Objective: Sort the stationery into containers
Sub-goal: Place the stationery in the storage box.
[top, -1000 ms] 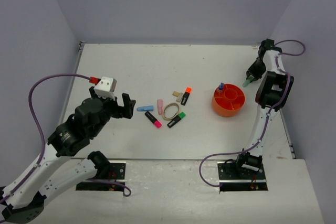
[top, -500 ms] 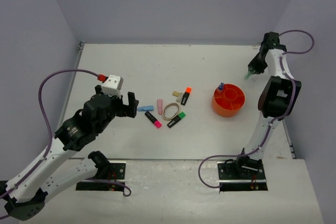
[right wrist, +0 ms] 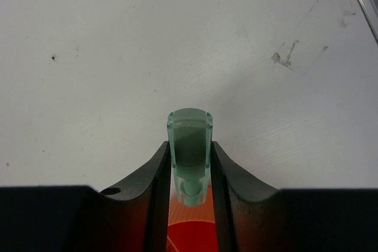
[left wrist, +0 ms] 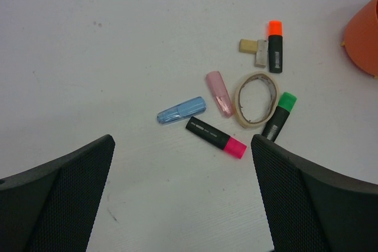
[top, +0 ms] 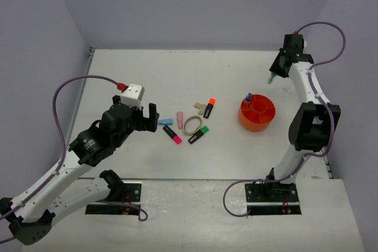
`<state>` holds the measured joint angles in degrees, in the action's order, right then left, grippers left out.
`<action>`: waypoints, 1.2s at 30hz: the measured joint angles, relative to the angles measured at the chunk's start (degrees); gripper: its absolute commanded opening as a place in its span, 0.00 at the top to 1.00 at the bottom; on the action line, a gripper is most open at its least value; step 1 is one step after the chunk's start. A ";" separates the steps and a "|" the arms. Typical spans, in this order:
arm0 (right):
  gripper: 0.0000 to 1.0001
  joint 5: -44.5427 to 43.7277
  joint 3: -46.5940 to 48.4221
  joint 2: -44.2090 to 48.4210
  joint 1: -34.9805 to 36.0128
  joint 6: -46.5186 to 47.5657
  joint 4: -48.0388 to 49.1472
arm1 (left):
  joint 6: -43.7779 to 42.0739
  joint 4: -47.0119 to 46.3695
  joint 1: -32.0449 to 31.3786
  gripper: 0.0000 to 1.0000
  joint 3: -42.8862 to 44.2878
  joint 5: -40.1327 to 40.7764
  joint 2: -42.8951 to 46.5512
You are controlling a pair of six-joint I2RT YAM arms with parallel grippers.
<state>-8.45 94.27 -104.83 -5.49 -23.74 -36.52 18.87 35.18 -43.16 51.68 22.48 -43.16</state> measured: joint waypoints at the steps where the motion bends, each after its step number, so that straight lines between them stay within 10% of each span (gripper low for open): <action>1: 1.00 -0.47 -1.46 1.44 0.61 0.59 0.49 | 0.00 0.00 0.00 0.00 -0.13 -0.06 -0.24; 36: 0.94 -10.48 -26.58 16.09 8.30 -0.05 7.08 | 0.02 -1.31 0.00 0.00 -1.02 -2.30 -0.32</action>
<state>-18.93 67.69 -88.75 2.81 -23.79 -29.45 18.90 33.87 -43.16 50.66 20.18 -43.47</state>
